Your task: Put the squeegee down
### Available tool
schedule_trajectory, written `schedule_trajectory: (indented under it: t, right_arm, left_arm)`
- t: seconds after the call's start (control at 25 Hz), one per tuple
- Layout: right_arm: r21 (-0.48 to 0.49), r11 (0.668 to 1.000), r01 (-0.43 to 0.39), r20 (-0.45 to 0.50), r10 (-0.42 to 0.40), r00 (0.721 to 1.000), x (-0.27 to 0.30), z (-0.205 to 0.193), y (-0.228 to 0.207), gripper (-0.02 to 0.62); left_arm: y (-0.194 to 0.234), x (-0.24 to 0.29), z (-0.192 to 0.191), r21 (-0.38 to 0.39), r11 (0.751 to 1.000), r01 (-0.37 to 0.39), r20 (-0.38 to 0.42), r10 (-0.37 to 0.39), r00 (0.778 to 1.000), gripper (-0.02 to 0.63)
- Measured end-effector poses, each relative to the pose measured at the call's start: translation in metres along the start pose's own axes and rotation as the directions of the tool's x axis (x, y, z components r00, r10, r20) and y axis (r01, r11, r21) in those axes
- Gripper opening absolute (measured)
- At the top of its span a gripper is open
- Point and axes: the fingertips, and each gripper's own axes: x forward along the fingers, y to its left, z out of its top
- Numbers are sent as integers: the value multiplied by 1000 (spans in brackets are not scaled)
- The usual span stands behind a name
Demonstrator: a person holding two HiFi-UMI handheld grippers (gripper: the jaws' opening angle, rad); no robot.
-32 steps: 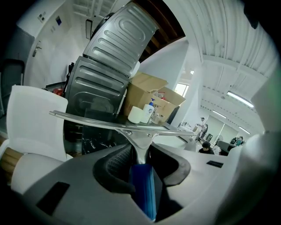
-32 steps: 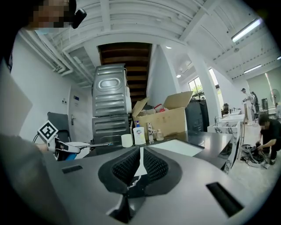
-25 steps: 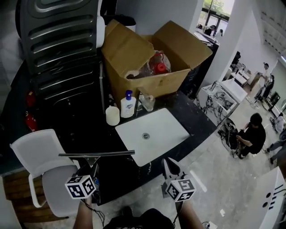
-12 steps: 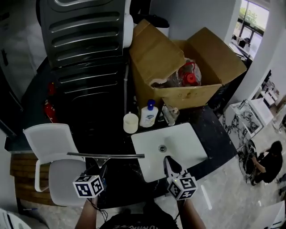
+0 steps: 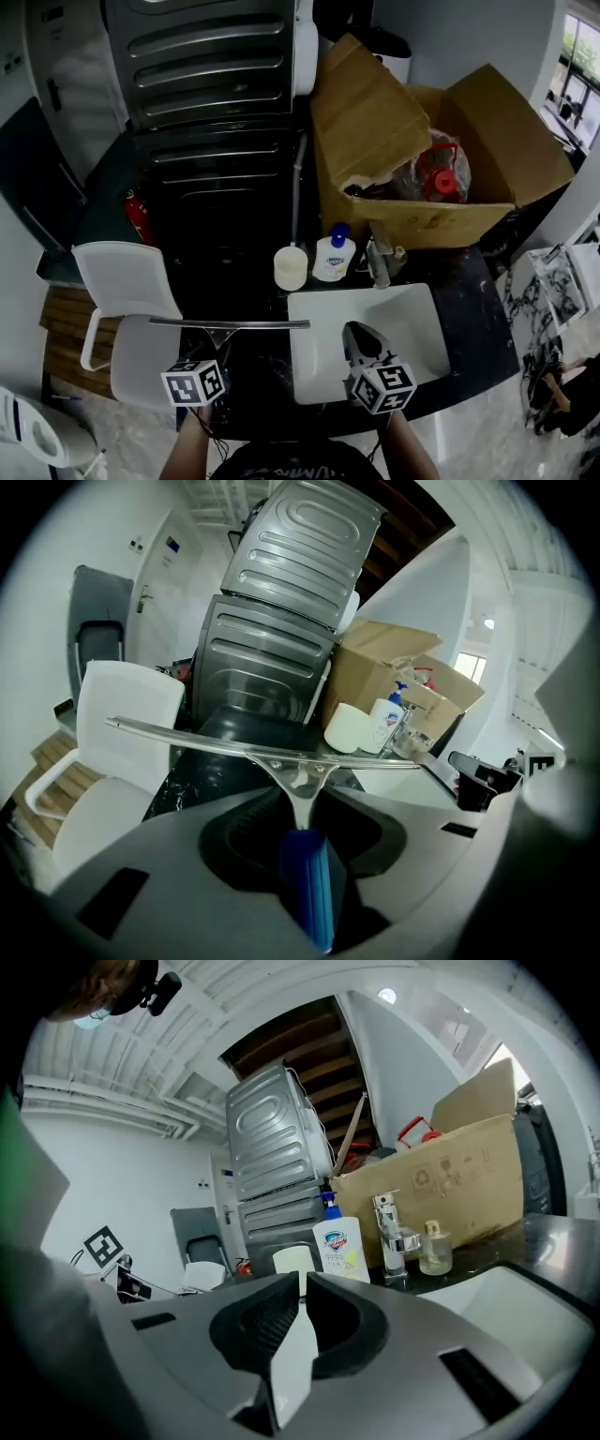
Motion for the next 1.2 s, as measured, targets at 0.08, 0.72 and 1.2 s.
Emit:
schedule_trajectory:
  t: [0.08,0.72,1.2]
  right_arm:
    - [0,1000,-28,-15,28,999,9,-1,-7,54]
    - [45,986,-162,-80,165,983,43,-16,-30,54]
    - [75,981,-178,-81,184,980,47,-21,-40,54]
  left_arm:
    - [-1,8,1,-7,1000,-27,-10,27,1000,147]
    - [2,50,1,-32,986,-161,-101,157,982,147]
    - [6,68,-3,-24,985,-172,-132,167,977,146]
